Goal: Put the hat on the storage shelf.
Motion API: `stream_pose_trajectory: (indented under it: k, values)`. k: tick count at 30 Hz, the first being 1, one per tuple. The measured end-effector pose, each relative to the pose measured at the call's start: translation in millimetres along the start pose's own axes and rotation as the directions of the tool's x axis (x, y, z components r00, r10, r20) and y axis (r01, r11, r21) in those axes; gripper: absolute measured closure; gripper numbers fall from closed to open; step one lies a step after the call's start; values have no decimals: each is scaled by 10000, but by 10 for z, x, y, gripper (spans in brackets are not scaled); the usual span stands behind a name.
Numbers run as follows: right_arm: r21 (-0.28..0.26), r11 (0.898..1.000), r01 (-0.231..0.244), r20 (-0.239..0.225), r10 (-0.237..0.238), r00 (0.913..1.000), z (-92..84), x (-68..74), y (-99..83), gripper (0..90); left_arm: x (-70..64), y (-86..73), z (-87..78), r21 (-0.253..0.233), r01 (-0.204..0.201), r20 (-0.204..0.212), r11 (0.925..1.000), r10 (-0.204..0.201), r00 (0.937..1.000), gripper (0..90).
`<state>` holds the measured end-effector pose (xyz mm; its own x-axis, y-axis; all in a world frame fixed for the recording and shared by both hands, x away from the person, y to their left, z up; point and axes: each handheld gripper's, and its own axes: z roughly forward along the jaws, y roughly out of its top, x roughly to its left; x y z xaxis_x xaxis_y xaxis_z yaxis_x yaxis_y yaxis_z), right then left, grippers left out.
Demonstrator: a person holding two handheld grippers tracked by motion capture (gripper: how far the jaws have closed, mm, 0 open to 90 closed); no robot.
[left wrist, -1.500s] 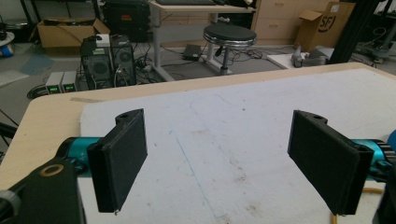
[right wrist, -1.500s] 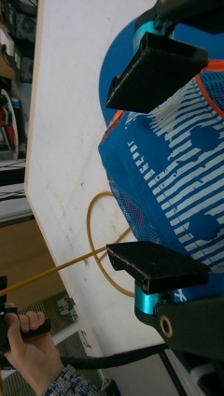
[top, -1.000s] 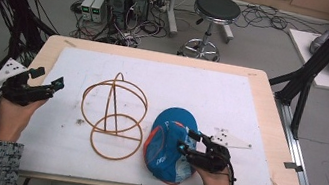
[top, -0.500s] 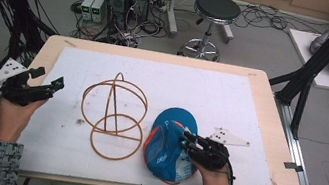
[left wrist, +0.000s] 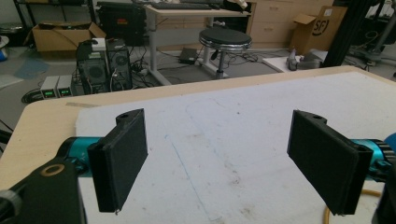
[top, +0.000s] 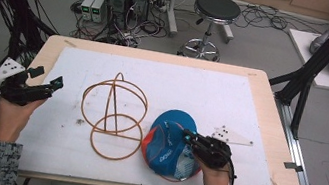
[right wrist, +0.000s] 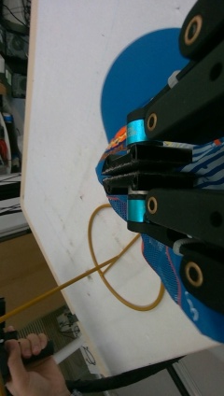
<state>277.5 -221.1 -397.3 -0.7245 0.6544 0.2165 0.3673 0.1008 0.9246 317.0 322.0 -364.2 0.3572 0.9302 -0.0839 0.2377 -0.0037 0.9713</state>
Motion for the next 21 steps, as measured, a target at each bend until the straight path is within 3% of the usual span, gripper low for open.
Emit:
stream_pose_trajectory:
  k: [9,16,21]
  values:
    - [-445,9990,-9,62,12,10000,-85,24,121,883,4,14,-14,-31,-25,-6,10000,25,10000,203]
    - [-930,9949,-391,80,400,9992,-140,-38,260,883,13,23,-28,-83,1,-6,10000,-1,10000,203]
    - [-1145,9927,-380,147,400,9991,-160,-63,367,883,21,25,-35,-83,12,-25,10000,-12,10000,203]
